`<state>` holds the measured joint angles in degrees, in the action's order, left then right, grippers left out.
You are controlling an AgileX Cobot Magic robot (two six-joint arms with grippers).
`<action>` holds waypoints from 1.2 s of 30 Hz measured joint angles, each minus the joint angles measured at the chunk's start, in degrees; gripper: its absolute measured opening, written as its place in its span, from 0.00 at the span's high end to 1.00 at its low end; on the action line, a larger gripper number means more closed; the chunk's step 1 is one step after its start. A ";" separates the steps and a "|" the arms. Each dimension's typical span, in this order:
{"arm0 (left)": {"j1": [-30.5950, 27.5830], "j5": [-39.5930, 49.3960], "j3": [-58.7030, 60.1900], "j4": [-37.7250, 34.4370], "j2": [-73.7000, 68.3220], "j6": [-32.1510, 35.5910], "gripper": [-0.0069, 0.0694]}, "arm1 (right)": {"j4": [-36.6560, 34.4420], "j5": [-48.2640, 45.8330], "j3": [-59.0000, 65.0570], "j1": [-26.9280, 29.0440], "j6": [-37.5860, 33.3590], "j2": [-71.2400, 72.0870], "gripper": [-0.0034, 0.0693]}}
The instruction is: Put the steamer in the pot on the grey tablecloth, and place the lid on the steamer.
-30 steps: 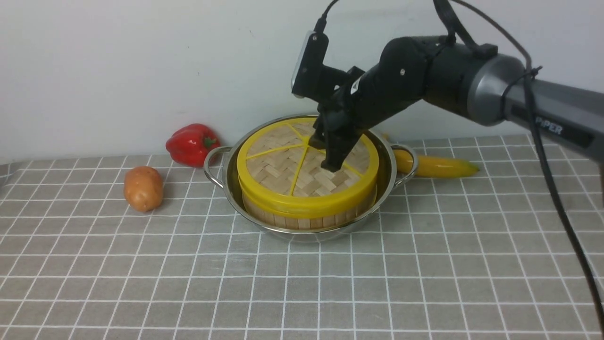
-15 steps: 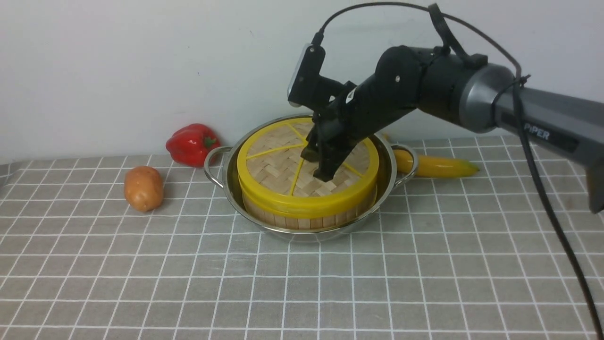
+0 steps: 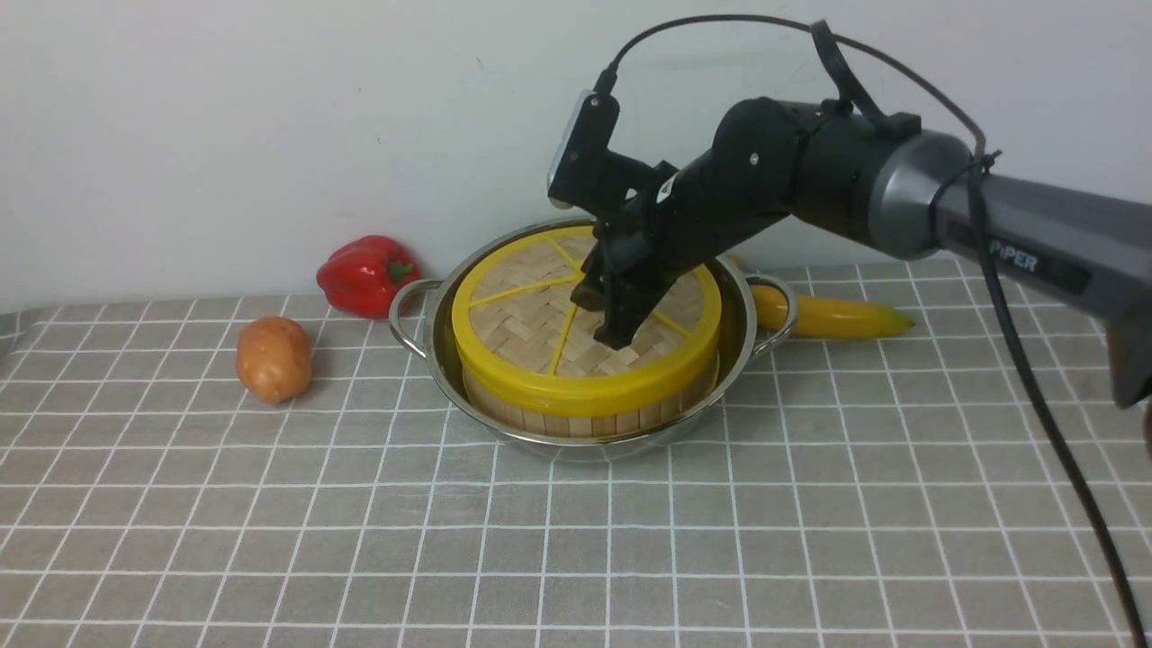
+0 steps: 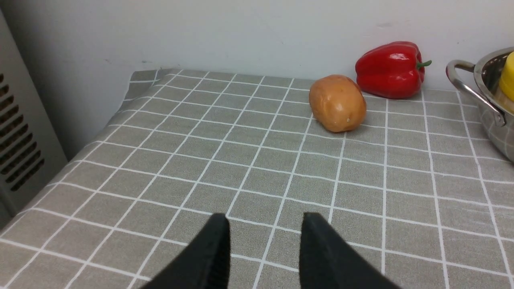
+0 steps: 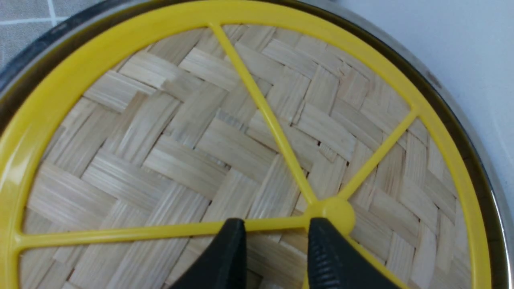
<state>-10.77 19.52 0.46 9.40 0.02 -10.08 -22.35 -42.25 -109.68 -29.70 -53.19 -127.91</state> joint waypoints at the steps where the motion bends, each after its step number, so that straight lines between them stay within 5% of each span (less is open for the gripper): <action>1: 0.00 0.00 0.00 0.00 0.00 0.00 0.59 | 0.33 0.00 0.00 0.00 0.00 0.14 0.61; 11: 0.00 0.00 0.00 0.00 0.00 0.00 0.59 | 2.44 -1.21 0.00 0.00 1.66 8.01 0.62; 15: 0.00 0.00 0.00 0.00 0.00 0.04 0.59 | 5.84 -3.27 0.00 0.00 6.92 11.49 0.74; 18: 0.00 0.00 0.00 0.00 0.00 0.04 0.59 | 11.87 -6.20 0.00 0.00 15.03 15.99 0.96; 27: 0.00 0.00 0.00 0.00 0.00 0.04 0.59 | 14.72 -7.84 0.00 0.00 31.31 27.60 0.97; 36: 0.00 0.00 0.00 0.00 0.00 0.04 0.59 | 9.60 -7.69 0.00 0.00 38.64 29.59 0.96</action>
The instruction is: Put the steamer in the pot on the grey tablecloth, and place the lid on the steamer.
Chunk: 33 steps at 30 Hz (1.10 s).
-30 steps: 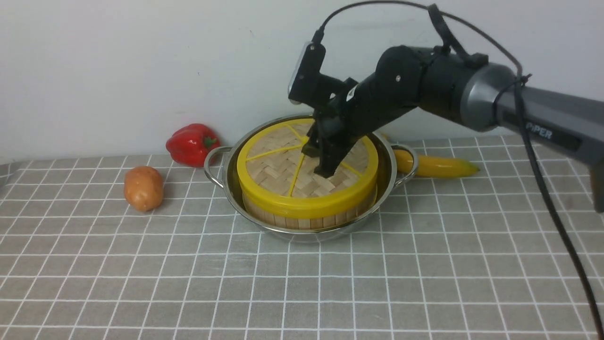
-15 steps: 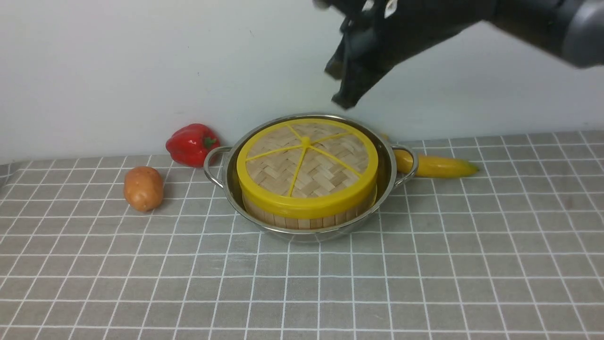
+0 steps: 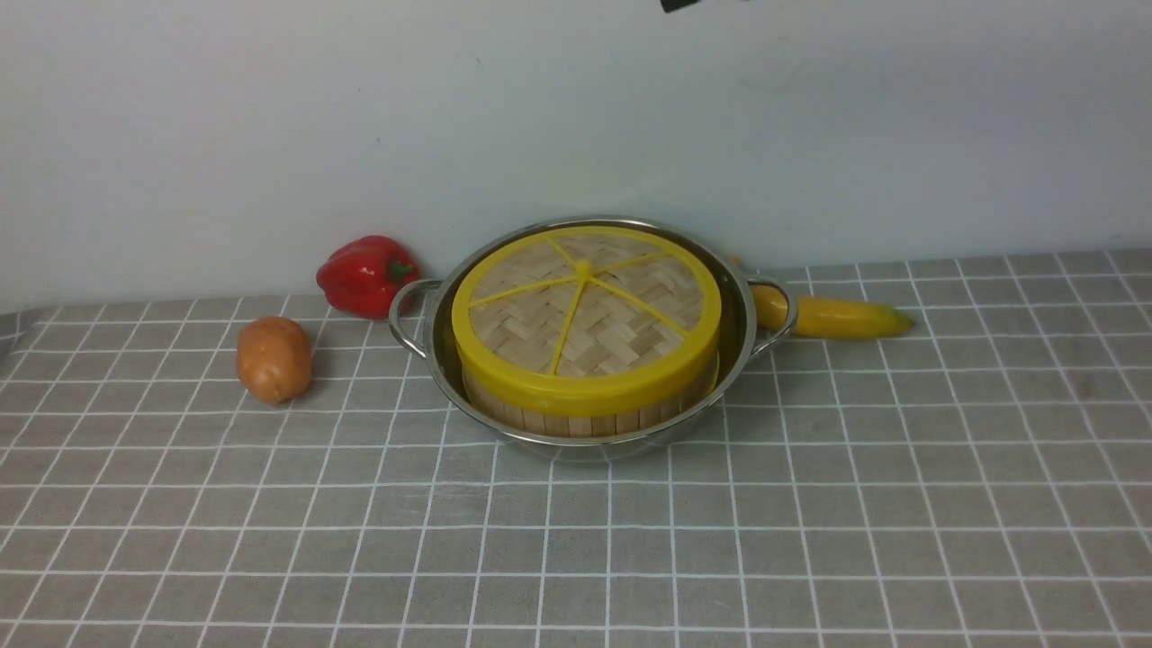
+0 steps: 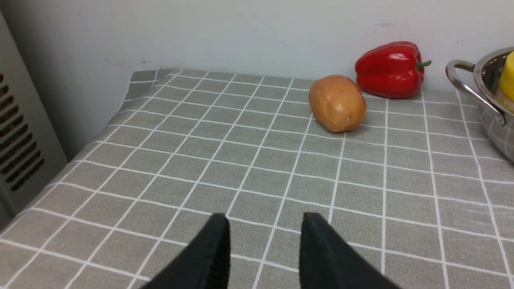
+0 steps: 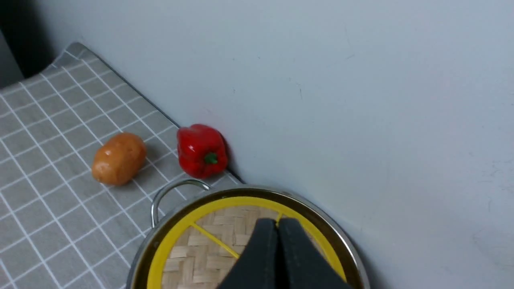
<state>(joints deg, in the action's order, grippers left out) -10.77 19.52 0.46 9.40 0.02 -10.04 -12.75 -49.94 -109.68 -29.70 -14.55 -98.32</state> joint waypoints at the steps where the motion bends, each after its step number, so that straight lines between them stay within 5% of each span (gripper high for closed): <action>1: 0.00 0.00 0.00 0.00 0.00 0.00 0.59 | 0.00 -0.61 0.00 0.00 0.00 0.00 0.96; 10: 0.00 0.00 0.00 0.00 0.00 0.00 0.59 | 6.81 -8.34 12.64 3.14 7.39 7.02 0.94; 21: 0.00 0.00 0.00 0.00 0.00 0.00 0.59 | 7.52 19.51 67.75 16.86 13.54 51.51 0.91; 33: 0.00 0.00 0.00 0.00 0.00 0.00 0.59 | 7.52 39.71 99.74 30.02 16.76 87.68 0.87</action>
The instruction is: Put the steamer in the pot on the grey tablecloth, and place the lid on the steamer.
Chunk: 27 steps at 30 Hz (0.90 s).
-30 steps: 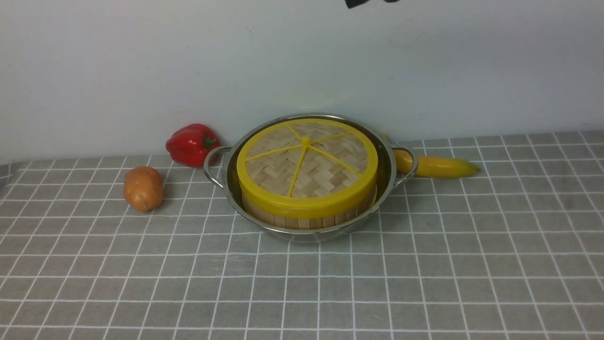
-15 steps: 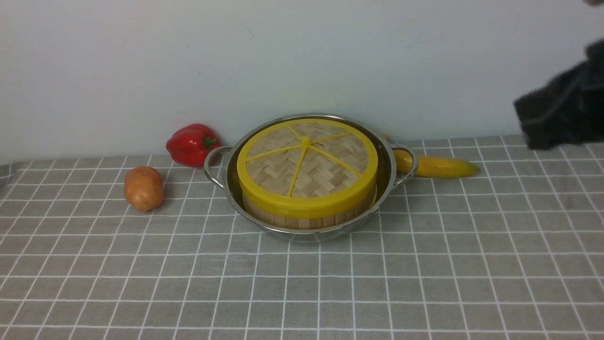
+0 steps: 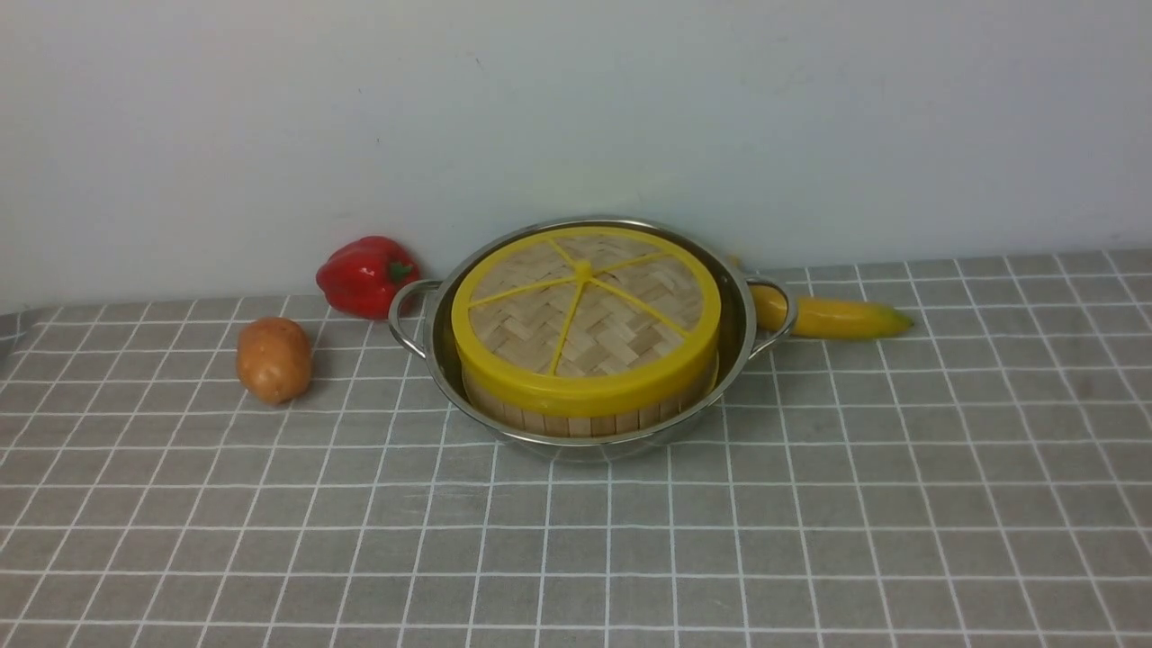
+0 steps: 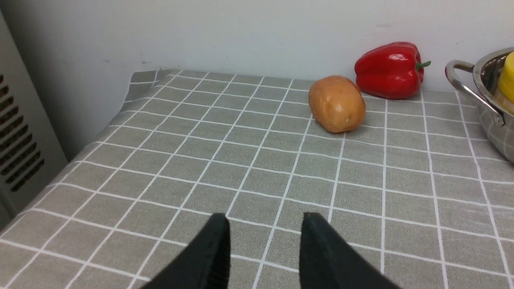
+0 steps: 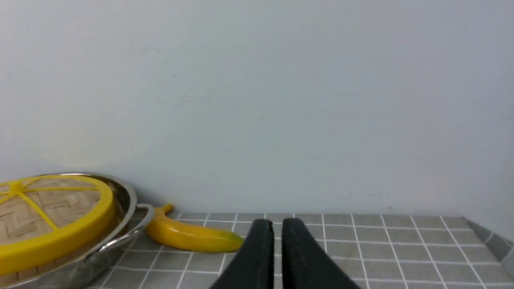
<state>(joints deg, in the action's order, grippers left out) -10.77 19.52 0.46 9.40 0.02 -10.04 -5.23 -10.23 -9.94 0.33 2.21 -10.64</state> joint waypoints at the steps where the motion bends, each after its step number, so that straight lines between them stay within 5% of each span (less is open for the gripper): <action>1: 0.00 0.00 0.00 0.00 0.00 0.00 0.59 | 0.06 0.40 1.98 0.50 0.20 1.62 0.87; 27: 0.00 0.00 0.00 0.05 0.00 0.00 0.59 | 3.38 -9.07 10.45 0.98 0.32 10.40 0.78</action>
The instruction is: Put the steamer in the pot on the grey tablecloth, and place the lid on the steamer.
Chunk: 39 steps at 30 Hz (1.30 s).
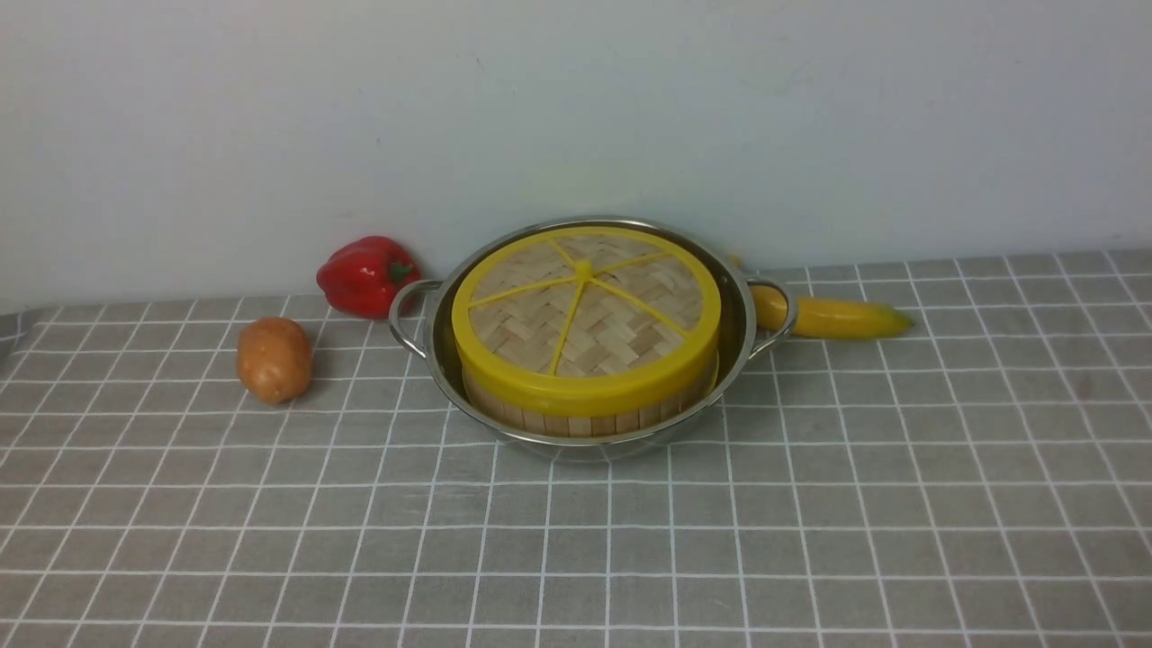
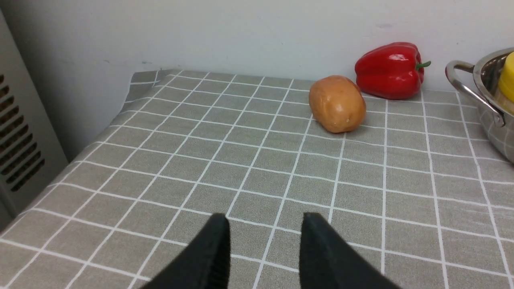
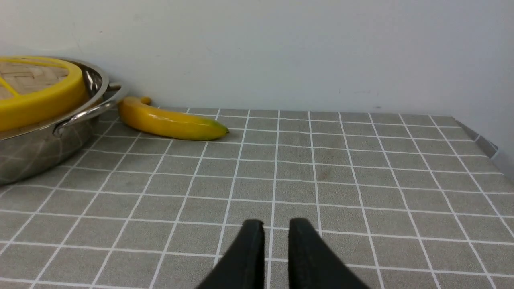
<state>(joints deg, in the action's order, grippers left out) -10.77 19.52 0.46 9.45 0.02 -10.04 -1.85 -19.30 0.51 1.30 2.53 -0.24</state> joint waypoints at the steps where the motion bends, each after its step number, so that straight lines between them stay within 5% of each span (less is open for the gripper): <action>1: 0.00 0.00 0.00 0.00 0.00 0.00 0.59 | 0.05 0.00 0.00 0.00 0.00 0.00 0.78; 39: 2.59 -0.06 0.00 0.00 0.00 0.00 0.59 | 0.05 -0.12 0.00 0.00 0.22 0.00 0.62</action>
<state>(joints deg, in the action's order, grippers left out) -8.19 19.46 0.46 9.45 0.02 -10.04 -1.80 -19.43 0.51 1.30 2.74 -0.24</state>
